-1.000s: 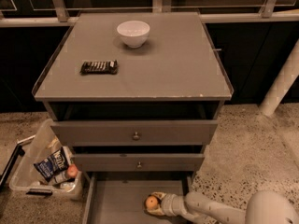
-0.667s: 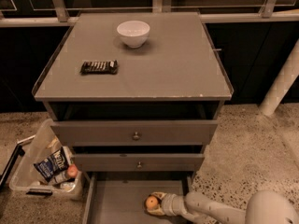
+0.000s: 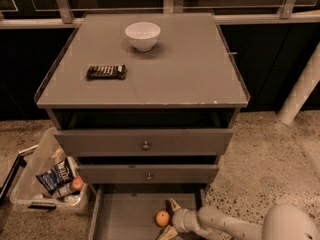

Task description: Place orange into bottom drawer

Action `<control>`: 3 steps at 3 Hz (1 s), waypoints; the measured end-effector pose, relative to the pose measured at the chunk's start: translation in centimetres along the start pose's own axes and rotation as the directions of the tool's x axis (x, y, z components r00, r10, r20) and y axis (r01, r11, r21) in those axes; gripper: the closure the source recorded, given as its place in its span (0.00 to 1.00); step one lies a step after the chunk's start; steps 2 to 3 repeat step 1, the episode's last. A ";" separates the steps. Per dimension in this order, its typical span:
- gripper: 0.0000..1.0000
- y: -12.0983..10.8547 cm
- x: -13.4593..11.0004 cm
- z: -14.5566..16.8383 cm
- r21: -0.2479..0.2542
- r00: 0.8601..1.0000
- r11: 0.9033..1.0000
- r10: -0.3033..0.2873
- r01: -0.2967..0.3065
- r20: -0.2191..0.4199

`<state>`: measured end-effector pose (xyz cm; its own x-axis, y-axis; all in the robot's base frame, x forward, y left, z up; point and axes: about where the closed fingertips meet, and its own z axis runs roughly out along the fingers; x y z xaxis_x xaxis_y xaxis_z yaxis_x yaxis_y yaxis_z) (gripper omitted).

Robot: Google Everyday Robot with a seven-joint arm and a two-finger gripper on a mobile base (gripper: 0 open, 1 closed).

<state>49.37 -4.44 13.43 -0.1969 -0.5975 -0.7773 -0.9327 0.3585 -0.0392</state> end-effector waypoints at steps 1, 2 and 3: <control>0.00 0.0 0.0 0.0 0.000 1.000 1.000 0.000 0.000 0.000; 0.00 0.0 0.0 0.0 0.000 1.000 1.000 0.000 0.000 0.000; 0.00 0.0 0.0 0.0 0.000 1.000 1.000 0.000 0.000 0.000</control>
Offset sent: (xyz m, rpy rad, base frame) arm 0.0000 0.0000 0.0000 0.0000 0.0000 0.0000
